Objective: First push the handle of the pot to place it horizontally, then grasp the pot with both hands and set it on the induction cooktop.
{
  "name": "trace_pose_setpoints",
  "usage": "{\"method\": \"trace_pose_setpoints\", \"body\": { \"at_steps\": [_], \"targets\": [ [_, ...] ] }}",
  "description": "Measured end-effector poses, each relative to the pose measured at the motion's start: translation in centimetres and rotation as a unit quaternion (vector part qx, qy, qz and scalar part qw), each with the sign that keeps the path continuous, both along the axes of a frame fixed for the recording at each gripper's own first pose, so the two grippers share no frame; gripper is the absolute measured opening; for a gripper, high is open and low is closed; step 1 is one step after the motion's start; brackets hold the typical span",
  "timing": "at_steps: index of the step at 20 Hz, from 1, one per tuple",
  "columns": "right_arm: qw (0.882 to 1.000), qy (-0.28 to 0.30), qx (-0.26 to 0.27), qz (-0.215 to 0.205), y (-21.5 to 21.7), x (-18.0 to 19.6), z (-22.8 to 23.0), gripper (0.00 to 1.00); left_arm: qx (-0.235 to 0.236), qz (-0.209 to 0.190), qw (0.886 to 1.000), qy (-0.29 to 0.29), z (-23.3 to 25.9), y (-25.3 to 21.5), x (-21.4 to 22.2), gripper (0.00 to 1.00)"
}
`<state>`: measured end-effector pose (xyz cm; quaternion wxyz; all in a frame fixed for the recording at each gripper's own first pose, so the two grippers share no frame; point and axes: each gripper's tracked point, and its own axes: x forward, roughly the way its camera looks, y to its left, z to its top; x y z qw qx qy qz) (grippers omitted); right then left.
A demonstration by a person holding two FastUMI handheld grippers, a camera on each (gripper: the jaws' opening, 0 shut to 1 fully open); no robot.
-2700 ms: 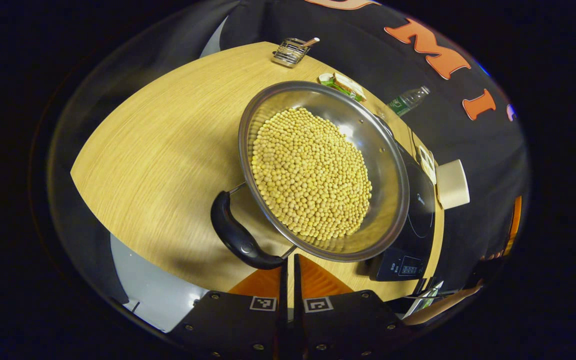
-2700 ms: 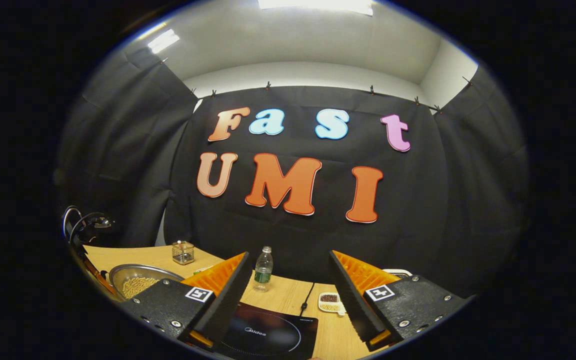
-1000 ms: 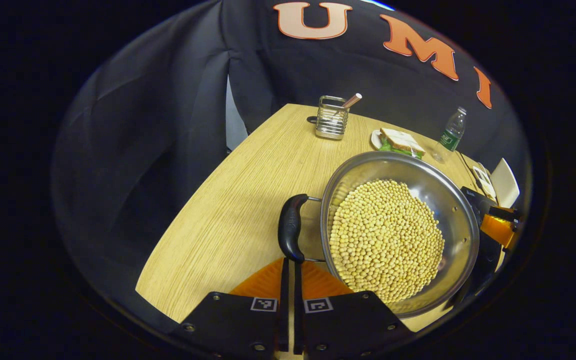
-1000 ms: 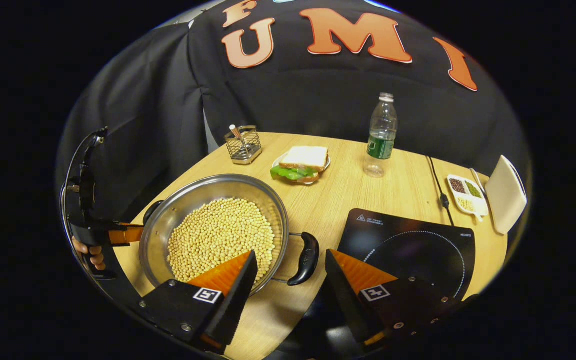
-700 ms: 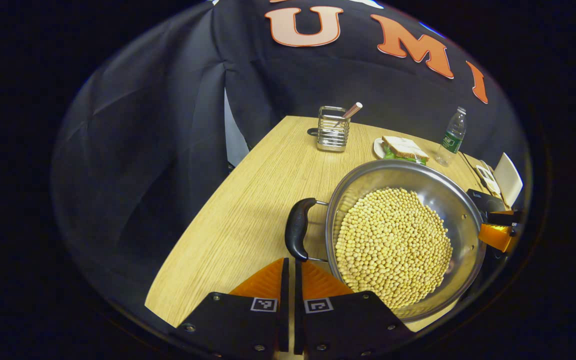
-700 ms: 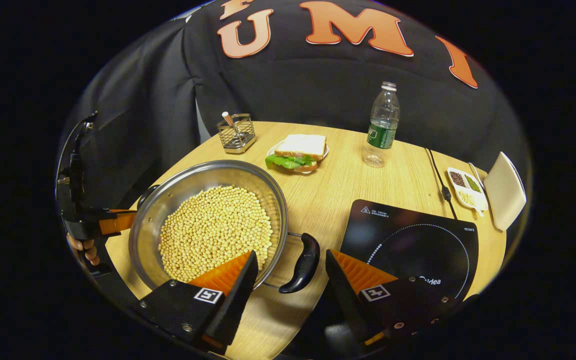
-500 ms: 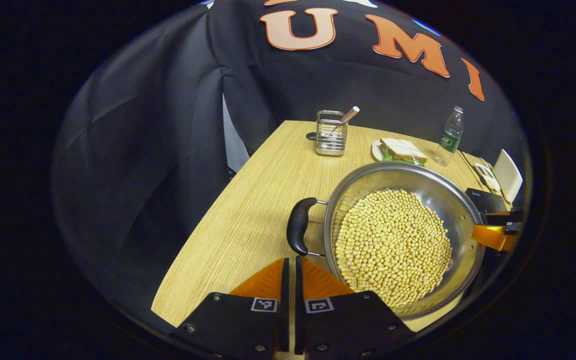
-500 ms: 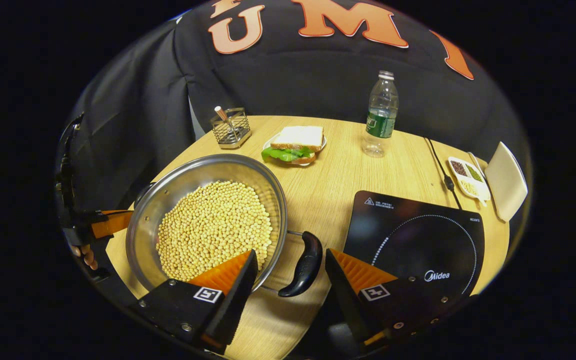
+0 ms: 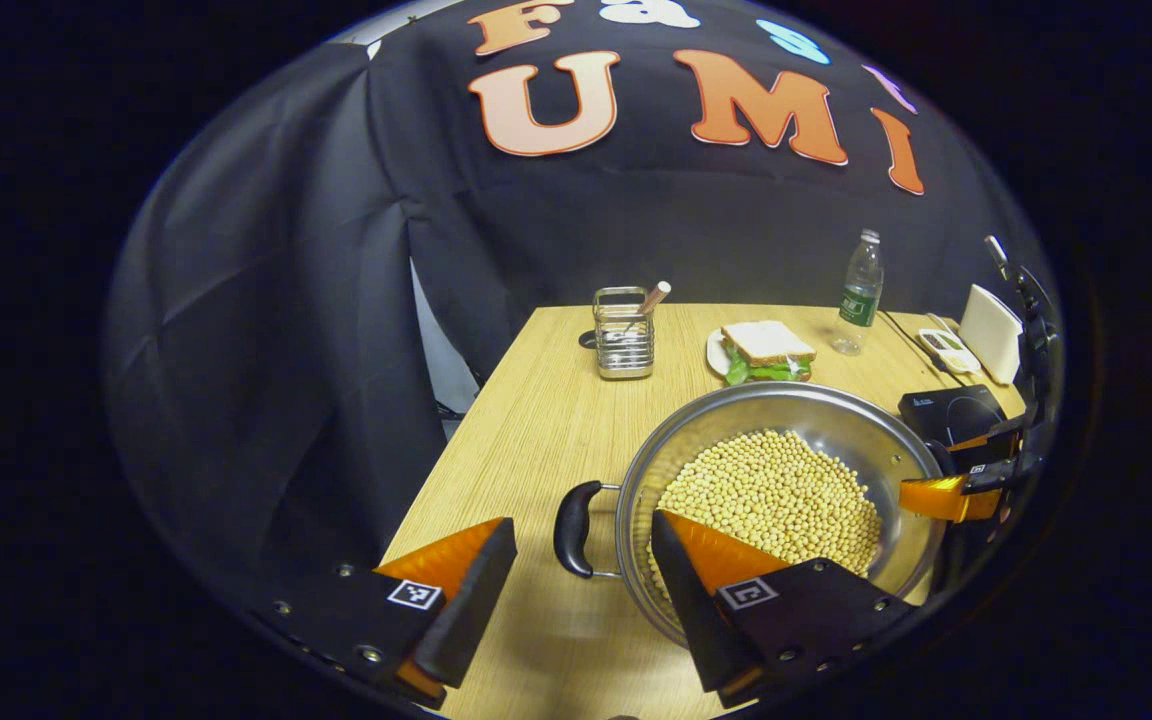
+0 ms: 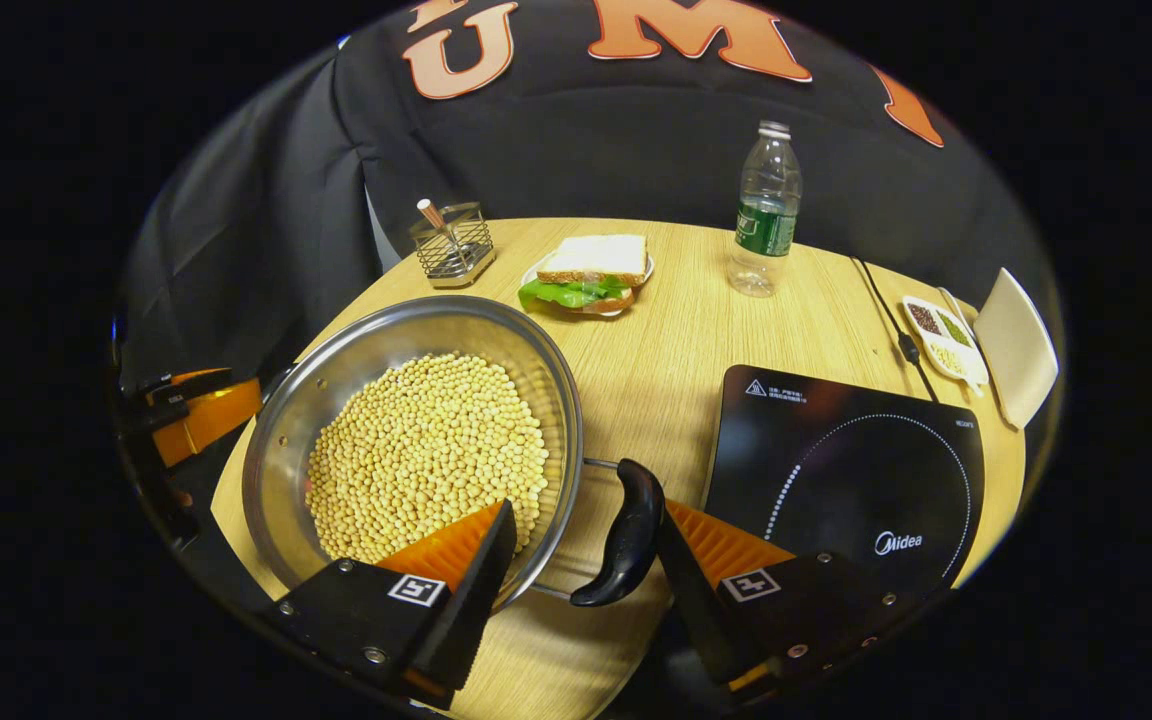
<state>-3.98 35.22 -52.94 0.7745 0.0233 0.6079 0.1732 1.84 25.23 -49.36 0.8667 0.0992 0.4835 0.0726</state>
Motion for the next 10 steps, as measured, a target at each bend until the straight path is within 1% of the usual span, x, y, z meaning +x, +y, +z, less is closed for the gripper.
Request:
{"method": "trace_pose_setpoints", "body": {
  "at_steps": [2,6,7,8,10],
  "targets": [
    [1.0,0.002,-0.001,-0.004,0.2,0.2,-0.1,0.86,-0.007,-0.009,1.0,0.019,-1.4,-0.4,0.3,0.85],
    [1.0,0.015,-0.001,-0.017,0.1,0.2,-0.5,0.83,-0.019,-0.007,0.998,0.06,-4.2,-0.3,-0.3,0.86],
    [1.0,0.017,-0.002,-0.018,0.0,0.3,-0.7,0.81,-0.017,-0.005,0.998,0.062,-4.5,0.0,-0.3,0.86],
    [1.0,0.02,-0.002,-0.021,0.1,0.3,-0.9,0.75,-0.017,-0.005,0.998,0.065,-4.9,0.2,-0.3,0.86],
    [0.999,0.021,-0.003,-0.024,0.3,0.3,-1.0,0.72,-0.014,-0.008,0.998,0.066,-5.1,0.4,-0.3,0.86]
  ]
}}
